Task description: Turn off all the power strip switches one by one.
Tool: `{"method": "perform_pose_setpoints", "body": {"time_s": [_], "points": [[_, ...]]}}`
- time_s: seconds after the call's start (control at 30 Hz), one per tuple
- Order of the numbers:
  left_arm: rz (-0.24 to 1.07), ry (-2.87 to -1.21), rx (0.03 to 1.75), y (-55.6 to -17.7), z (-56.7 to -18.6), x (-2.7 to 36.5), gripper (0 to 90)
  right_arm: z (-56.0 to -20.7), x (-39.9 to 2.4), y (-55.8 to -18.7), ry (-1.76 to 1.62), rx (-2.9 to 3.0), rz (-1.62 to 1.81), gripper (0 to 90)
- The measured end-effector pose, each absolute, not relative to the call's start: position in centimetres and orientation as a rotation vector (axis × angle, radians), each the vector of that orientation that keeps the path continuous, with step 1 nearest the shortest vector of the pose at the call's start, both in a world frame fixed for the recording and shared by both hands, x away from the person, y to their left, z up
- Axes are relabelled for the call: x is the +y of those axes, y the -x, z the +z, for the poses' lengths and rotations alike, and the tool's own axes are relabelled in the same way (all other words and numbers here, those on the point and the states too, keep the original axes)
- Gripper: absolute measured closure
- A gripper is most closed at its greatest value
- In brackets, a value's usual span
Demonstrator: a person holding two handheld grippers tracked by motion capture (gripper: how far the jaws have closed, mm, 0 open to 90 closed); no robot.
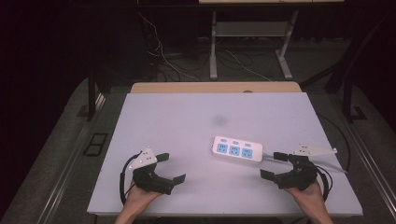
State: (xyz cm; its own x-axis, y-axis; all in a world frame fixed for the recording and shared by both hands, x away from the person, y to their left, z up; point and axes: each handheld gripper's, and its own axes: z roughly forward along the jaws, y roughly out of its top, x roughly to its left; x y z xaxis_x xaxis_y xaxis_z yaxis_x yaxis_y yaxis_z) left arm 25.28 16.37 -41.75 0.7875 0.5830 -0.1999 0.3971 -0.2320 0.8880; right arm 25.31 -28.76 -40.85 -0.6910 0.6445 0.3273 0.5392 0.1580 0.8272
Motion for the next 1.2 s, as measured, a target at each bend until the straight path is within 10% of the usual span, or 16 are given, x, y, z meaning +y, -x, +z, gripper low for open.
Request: {"method": "perform_pose_setpoints", "body": {"time_s": [1.2], "points": [[0.175,-1.899,0.740,-25.73,-42.17,16.67,0.0,-40.27,-29.26,-25.95,-1.199,2.366,1.516,0.3]]}}
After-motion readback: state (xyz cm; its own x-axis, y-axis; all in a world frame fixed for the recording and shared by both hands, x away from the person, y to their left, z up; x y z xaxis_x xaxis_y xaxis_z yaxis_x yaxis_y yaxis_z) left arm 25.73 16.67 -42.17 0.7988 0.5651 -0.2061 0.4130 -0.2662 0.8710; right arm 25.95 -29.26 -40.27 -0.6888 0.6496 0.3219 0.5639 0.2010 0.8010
